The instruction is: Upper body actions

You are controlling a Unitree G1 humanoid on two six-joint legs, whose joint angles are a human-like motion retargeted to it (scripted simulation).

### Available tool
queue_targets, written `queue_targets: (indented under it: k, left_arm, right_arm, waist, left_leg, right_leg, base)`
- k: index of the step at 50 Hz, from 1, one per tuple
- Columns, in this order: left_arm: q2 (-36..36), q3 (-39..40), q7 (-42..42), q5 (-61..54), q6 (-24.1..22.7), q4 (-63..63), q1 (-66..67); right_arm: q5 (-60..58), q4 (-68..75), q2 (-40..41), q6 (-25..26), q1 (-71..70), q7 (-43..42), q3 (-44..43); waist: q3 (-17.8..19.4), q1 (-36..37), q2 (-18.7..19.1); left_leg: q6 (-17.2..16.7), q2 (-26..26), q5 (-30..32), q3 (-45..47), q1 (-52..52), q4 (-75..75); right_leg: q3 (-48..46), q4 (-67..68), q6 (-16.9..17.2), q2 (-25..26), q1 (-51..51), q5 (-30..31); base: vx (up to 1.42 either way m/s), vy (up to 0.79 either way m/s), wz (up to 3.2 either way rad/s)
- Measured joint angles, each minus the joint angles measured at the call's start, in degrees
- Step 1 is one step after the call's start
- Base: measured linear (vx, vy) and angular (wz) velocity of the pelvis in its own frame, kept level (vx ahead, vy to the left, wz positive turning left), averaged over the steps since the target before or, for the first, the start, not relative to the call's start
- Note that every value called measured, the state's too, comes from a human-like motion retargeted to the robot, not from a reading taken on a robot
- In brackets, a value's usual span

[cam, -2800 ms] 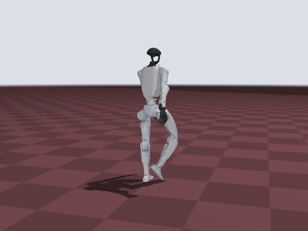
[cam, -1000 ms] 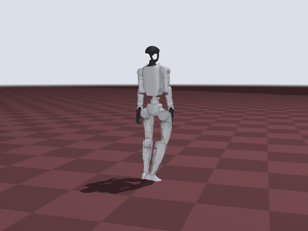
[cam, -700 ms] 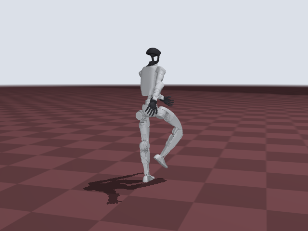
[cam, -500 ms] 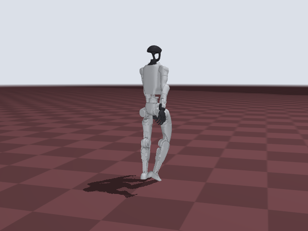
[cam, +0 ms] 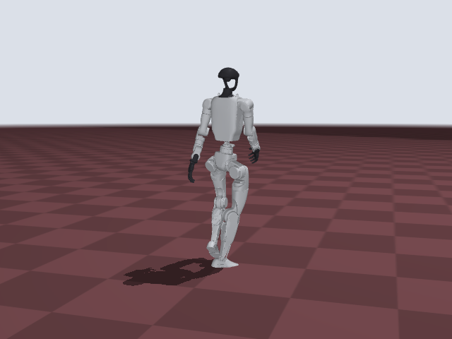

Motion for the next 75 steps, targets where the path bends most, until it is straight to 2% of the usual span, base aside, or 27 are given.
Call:
queue_targets:
  k: [2, 3, 5, 8, 13, 16, 20, 27, 28, 30, 33, 35, 37, 39, 41, 43, 47, 50, 54, 60, 62, 63, 65, 68, 70, 73, 75]
  left_arm:
    - [-0.8, -5.78, 0.77, 2.2, -2.32, 0.0, -5.42]
    - [-1.43, -9.11, 1.45, 2.89, -3.5, 0.0, -8.57]
    - [-3.61, -14.53, 2.17, 3.48, -4.67, -0.72, -15.81]
    - [-5.87, -18.08, -0.77, 4.14, -6.43, -6.2, -31.04]
    - [-4.18, -19.05, -4.79, 12.73, -6.71, -20.95, -50.56]
    - [-5.31, -18.77, -1.26, 13.66, -9.56, -26.86, -53.66]
    - [-5.79, -21.27, -2.55, 10.73, -12.42, -31.07, -52.44]
    - [-8.11, -22.44, -4.34, 11.69, -10.85, -24.47, -40.03]
    - [-8.56, -22.45, -4.45, 11.29, -10.72, -22.41, -36.43]
    - [-8.93, -21.48, -4.52, 10.77, -10.26, -17.63, -27.62]
    - [-7.89, -14.31, -0.47, 10.18, -8.6, -8.56, -16.46]
    - [-6.31, -8.15, 2.22, 8.41, -5.64, -1.65, -12.83]
    - [-4.85, -2.27, 2.9, 5.5, -0.3, 0.0, -7.44]
    - [-3.32, 2.74, -0.63, 3.99, 5.5, 0.0, -2.08]
    - [-2.1, 6.43, -5.47, 5.56, 8.91, 0.0, 3.06]
    - [-0.31, 9.3, -8.18, 8.35, 8.98, 0.0, 8.99]
    - [3.13, 12.94, -2.39, 5.97, 9.79, 0.0, 18.78]
    - [3.79, 16.17, 4.34, 0.52, 8.01, 0.0, 19.32]
    - [3.78, 14.64, 1.93, -1.13, 5.83, -0.01, 15.36]
    - [2.49, -1.89, -0.95, -2.42, 3.47, 0.0, 1.8]
    - [1.05, -10.89, 0.11, -0.9, 2.13, 0.0, -5.33]
    - [-0.6, -14.52, 0.66, 0.26, 1.56, 0.0, -10.45]
    - [-3.38, -18.24, -1.49, 2.99, -0.2, -0.81, -24.72]
    - [-4.74, -21.55, -8.29, 6.21, -4.01, -12.54, -40.95]
    - [-4.27, -20.65, -10.66, 11.21, -4.48, -21.08, -51.15]
    - [-3.19, -18.42, -6.84, 16.15, -6.93, -30.59, -59.61]
    - [-2.49, -18.53, -4.78, 17.04, -9.01, -35.43, -60.83]
  right_arm:
    - [-2.54, 5.49, -1.54, 1.67, 8.1, -2.31, -1.84]
    - [-3.51, 9.2, -2.64, 3.14, 11.89, -4.31, -3.26]
    - [-5.08, 18.38, -5.55, 6.65, 17.8, -8.48, -7.32]
    - [-2.6, 33.53, -11.81, 13.41, 18.4, -13.4, -15.38]
    - [12.35, 35.79, -19.38, 23.52, 30.09, -11.08, -22.52]
    - [15.88, 35.79, -21.44, 24.01, 37.83, -14.29, -25.81]
    - [16.83, 35.79, -22.36, 20.61, 45.34, -18.99, -30.38]
    - [18.05, 35.79, -19.75, 20.31, 42.71, -19.02, -26.89]
    - [17.02, 35.79, -18.96, 20.34, 41.01, -18.91, -25.68]
    - [14.89, 35.79, -17.35, 20.62, 36.44, -18.22, -22.49]
    - [15.28, 35.79, -13.52, 18.16, 24.2, -16.32, -15.43]
    - [15.79, 35.79, -9.99, 15.3, 11.73, -13.6, -12.37]
    - [15.26, 30.38, -6.14, 14.61, 0.24, -8.84, -10.54]
    - [13.09, 22.11, -1.76, 13.81, -9.65, -6.04, -11.37]
    - [11.7, 14.39, 1.04, 11.0, -18.32, -4.12, -12.96]
    - [13.12, 6.43, 1.3, 8.4, -23.9, -0.78, -12.32]
    - [13.27, -6.97, 0.51, 4.06, -27.45, 3.0, -9.47]
    - [9.45, -11.31, -0.39, 1.33, -28.18, 0.68, -8.12]
    - [6.52, -9.4, 0.11, 0.23, -21.5, -3.31, -6.08]
    - [-3.27, 5.98, -0.52, 2.51, 4.46, -1.57, -3.87]
    - [-6.31, 13.76, -3.36, 5.56, 15.15, -2.12, -4.6]
    - [-7.95, 18.52, -5.26, 7.17, 18.99, -3.28, -5.92]
    - [-11.52, 28.78, -9.46, 13.84, 20.78, -7.73, -10.98]
    - [-6.34, 35.61, -15.61, 24.74, 26.04, -15.56, -17.1]
    - [0.41, 35.79, -18.05, 27.72, 31.06, -15.48, -21.79]
    - [10.56, 35.79, -20.55, 28.58, 37.88, -16.57, -27.76]
    - [17.27, 35.79, -21.46, 25.08, 42.94, -20.14, -30.97]
  waist:
    - [-0.15, -1.88, 1.0]
    - [0.3, -2.41, 1.69]
    - [0.67, -5.74, 4.86]
    - [4.16, -10.73, 6.05]
    - [13.7, -18.34, 6.46]
    - [12.87, -19.63, 7.37]
    - [8.81, -18.57, 6.71]
    - [4.95, -8.83, 5.02]
    - [3.68, -9.03, 5.14]
    - [1.82, -9.88, 5.81]
    - [1.01, -2.97, 2.68]
    - [6.56, 0.78, 2.1]
    - [12.52, 3.12, 1.19]
    - [18.62, 9.38, -0.1]
    - [23.28, 16.11, -2.26]
    - [25.82, 22.98, -5.03]
    - [24.07, 27.32, -8.89]
    - [20.13, 24.47, -7.48]
    - [11.76, 17.55, -6.6]
    - [-0.68, 1.56, -2.8]
    - [-1.71, -2.27, 0.03]
    - [-1.53, -5.49, 1.5]
    - [1.43, -10.03, 4.2]
    - [8.38, -13.71, 3.31]
    - [13.03, -18.65, 4.73]
    - [16.03, -23.17, 5.88]
    - [14.29, -22.76, 5.98]
  left_leg:
    - [-0.66, -7.59, 2.46, -4.04, 13.49, -23.09]
    - [0.57, -10.53, -5.98, -5.83, 19.84, -32.18]
    - [4.93, -9.49, -13.14, -5.67, 26.99, -44.25]
    - [6.5, -9.66, -10.03, -8.84, 25.06, -49.75]
    - [9.79, -11.11, -8.05, -11.92, 23.45, -49.91]
    - [9.77, -10.06, -7.57, -12.67, 22.32, -49.87]
    - [8.99, -10.2, -7.64, -11.7, 22.59, -51.0]
    - [5.65, -10.04, -10.42, -5.9, 26.74, -51.52]
    - [5.22, -9.98, -11.09, -6.28, 26.43, -50.5]
    - [4.06, -8.89, -13.47, -6.01, 25.12, -45.07]
    - [-0.31, -4.23, 0.98, 0.59, 13.31, -18.46]
    - [4.69, -0.35, 9.97, -2.63, -1.02, 4.27]
    - [3.8, 3.65, 4.01, -4.7, -11.52, 20.44]
    - [7.23, 14.95, -0.71, 0.8, -19.98, 32.18]
    - [9.66, 20.38, -5.02, 4.27, -27.8, 37.74]
    - [9.74, 21.22, -7.6, 8.04, -33.31, 38.27]
    - [7.91, 15.81, -8.87, 10.59, -38.16, 34.85]
    - [7.81, 16.83, -8.32, 7.96, -36.69, 38.94]
    - [3.49, 12.66, -6.16, 5.54, -22.44, 31.84]
    - [2.89, -5.57, 3.16, -1.22, 11.1, -20.79]
    - [2.12, -10.18, -12.57, -6.57, 21.91, -39.13]
    - [3.63, -8.98, -13.23, -6.27, 25.15, -44.44]
    - [3.13, -5.54, -11.57, -6.79, 25.68, -49.51]
    - [7.23, -10.72, -9.01, -9.36, 23.22, -50.89]
    - [9.8, -11.17, -8.97, -11.65, 21.88, -50.22]
    - [10.93, -10.46, -8.12, -16.72, 19.31, -48.4]
    - [11.1, -9.88, -8.26, -15.53, 18.39, -48.09]
  right_leg:
    - [-1.96, 3.64, 0.33, 0.52, 1.26, -0.3]
    - [-3.9, 6.36, 0.27, 0.94, 2.04, 1.0]
    - [-10.69, 16.98, -0.32, 0.72, 0.17, 12.01]
    - [-6.77, 50.98, -1.6, -7.65, -22.41, 24.86]
    - [-5.21, 78.15, -5.5, -14.65, -43.5, 14.51]
    - [-4.22, 81.72, -6.92, -12.27, -50.95, 11.24]
    - [-6.27, 77.4, -8.14, -12.62, -47.6, 9.55]
    - [-0.04, 38.33, -1.08, -2.37, -17.69, 21.16]
    - [1.67, 28.9, 1.57, -0.25, -12.54, 20.24]
    - [-5.69, 12.88, 4.55, 0.82, -0.72, 3.62]
    - [-0.82, 1.79, 1.82, -0.71, 1.41, 0.42]
    - [5.75, 2.67, 2.74, -1.76, 0.14, 3.15]
    - [2.69, 2.24, 1.44, -3.26, 0.51, 5.04]
    - [6.56, 1.86, -0.83, -2.14, 1.25, 5.66]
    - [11.33, 2.61, -1.53, -3.79, 0.44, 5.99]
    - [15.52, 3.91, -2.66, -6.19, -1.39, 5.95]
    - [16.59, 6.44, -3.47, -9.86, -4.21, 4.23]
    - [12.34, 4.59, -3.94, -6.88, -2.37, 3.4]
    - [6.98, 0.23, -2.37, -4.26, -0.94, 3.52]
    - [-5.59, 0.13, 1.06, -0.97, 1.83, 0.39]
    - [-9.73, 5.68, 0.35, 1.49, 2.11, 2.91]
    - [-13.73, 10.94, -0.45, 1.9, 1.1, 8.71]
    - [-16.54, 38.1, -0.55, -7.06, -12.06, 23.19]
    - [-3.91, 71.9, -3.71, -13.44, -36.71, 18.34]
    - [-3.69, 85.39, -4.29, -18.09, -48.09, 13.98]
    - [-4.75, 90.18, -8.96, -14.56, -60.24, 10.23]
    - [-5.43, 89.32, -11.01, -11.52, -65.41, 8.45]
  base:
    - [0.49, 0.06, 0.37]
    - [0.54, 0.05, 0.41]
    - [0.35, 0.03, 0.54]
    - [-0.36, 0.02, 0.31]
    - [-0.47, 0.14, 0.66]
    - [0.06, -0.07, 0.1]
    - [0.21, -0.11, -0.22]
    - [0.1, -0.02, -0.78]
    - [0.08, 0.06, 0.28]
    - [-0.01, 0.1, 0.34]
    - [-0.31, -0.01, -1.52]
    - [-0.65, -0.27, -1.27]
    - [-0.64, -0.26, -0.77]
    - [-0.56, -0.34, -1.85]
    - [-0.29, -0.33, -1.96]
    - [0.13, -0.1, -1.53]
    - [0.3, 0.1, 0.01]
    - [0.18, 0.05, 0.86]
    - [0.21, 0.1, 1.38]
    - [0.56, 0.07, 1.61]
    - [0.66, 0.02, 1.36]
    - [0.23, -0.06, 1.62]
    - [-0.38, -0.1, 1.29]
    - [-0.57, 0.13, 0.26]
    - [-0.64, 0.36, 0.81]
    - [-0.31, 0.13, 0.35]
    - [0.28, -0.14, -0.51]
